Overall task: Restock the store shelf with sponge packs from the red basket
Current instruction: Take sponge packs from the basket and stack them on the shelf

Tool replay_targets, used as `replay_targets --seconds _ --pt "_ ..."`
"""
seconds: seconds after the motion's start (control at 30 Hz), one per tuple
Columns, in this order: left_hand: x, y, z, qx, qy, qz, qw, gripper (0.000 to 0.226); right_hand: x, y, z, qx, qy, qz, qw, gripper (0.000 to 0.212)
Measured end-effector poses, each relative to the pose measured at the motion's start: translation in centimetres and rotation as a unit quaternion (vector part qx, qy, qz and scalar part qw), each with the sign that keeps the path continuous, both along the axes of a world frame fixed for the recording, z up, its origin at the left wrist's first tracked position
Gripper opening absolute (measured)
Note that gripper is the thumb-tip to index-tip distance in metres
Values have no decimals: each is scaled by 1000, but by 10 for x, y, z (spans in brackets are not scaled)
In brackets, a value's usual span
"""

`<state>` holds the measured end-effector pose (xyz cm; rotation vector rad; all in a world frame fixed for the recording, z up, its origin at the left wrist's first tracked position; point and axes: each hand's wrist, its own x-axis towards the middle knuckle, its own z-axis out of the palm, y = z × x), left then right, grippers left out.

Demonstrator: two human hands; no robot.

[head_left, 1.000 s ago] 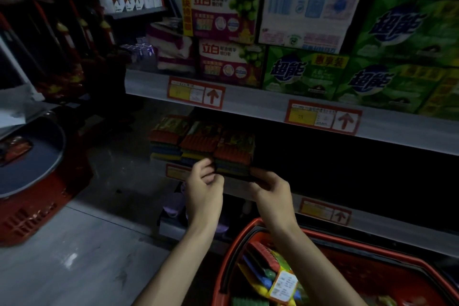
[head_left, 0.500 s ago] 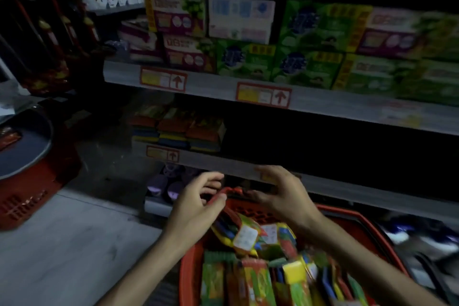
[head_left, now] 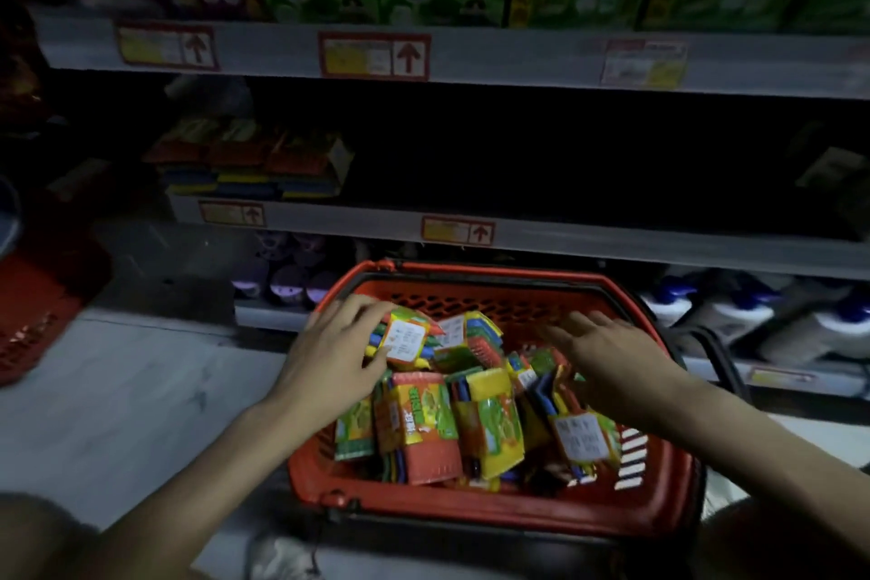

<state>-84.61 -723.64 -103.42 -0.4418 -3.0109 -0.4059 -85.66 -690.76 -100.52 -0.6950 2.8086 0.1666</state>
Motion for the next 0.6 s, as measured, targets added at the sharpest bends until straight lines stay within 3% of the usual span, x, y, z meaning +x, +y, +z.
replay_targets --seconds 0.13,0.3,0.43,0.6 --pt "-18 4 -18 -149 22 -35 988 83 -3 2 -10 -44 9 -42 998 68" --pt "-30 6 -41 -244 -27 -40 969 114 9 22 -39 -49 -7 -146 988 60" --pt "-34 7 -49 -252 -59 -38 965 108 13 29 -57 -137 -47 -237 961 63" --pt "-37 16 -42 -226 -45 -30 973 97 23 28 -71 -124 -135 -245 952 108"
